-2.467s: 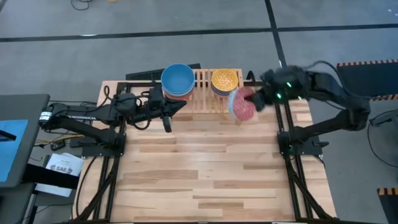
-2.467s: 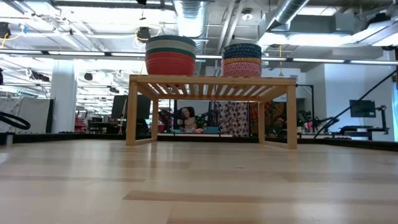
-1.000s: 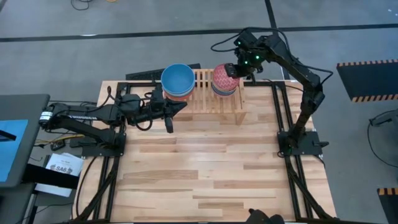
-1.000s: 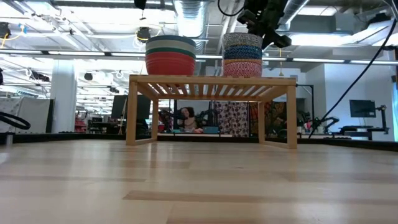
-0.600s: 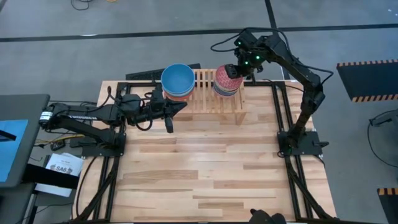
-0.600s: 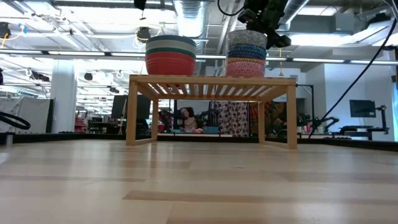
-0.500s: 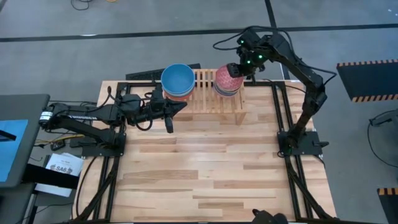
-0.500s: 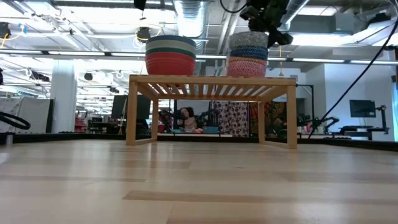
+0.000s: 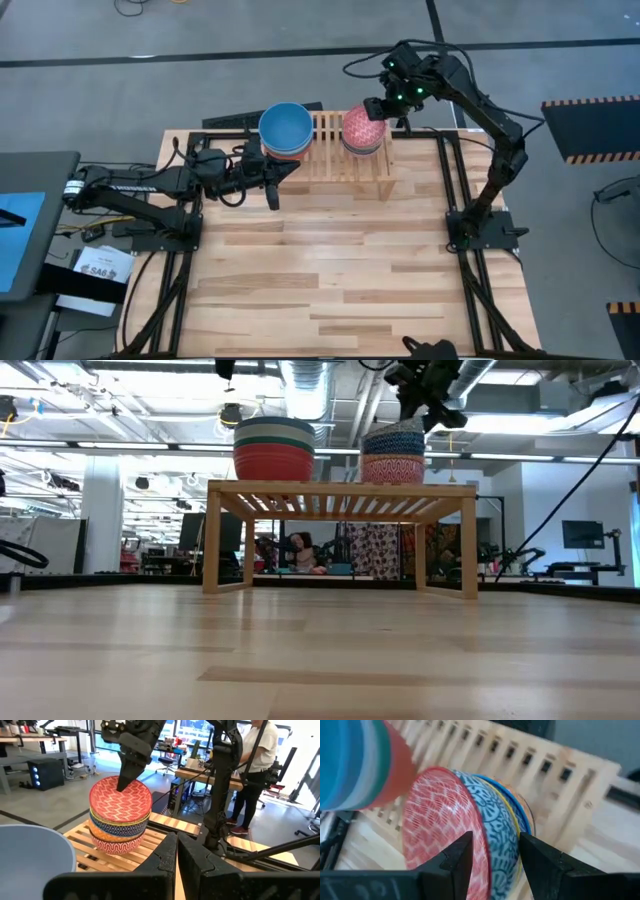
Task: Place and stack bowls onto a shelf
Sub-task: Stack the small red bowl on top of the small yellow bowl on the shelf
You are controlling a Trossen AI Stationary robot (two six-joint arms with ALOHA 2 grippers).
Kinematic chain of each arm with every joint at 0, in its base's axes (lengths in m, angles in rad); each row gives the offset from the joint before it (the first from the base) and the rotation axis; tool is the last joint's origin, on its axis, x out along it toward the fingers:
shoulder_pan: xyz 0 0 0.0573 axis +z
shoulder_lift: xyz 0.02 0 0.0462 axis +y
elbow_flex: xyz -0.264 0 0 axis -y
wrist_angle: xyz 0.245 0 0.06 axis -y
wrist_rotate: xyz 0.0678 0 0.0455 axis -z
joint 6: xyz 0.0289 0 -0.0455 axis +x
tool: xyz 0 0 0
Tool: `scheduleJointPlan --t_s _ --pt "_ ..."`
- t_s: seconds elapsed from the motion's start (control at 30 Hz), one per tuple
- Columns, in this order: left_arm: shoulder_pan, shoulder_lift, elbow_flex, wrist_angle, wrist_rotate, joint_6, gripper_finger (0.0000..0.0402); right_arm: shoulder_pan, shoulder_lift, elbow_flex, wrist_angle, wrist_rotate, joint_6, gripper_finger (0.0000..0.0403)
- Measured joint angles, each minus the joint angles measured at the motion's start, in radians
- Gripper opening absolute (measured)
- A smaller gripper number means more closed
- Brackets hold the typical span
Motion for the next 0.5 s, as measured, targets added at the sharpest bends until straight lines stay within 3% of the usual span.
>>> scheduleJointPlan --t_s 0.2,0.5 --pt "0.0 0.0 0.0 -0.004 -0.005 0.0 0.0 -0.015 -0.029 0.0 0.106 -0.001 -0.016 0.0186" --pt "0.003 -0.007 0.0 -0.018 -0.028 0.0 0.0 -0.02 -0.126 0.001 0.052 0.024 -0.149 0.0161"
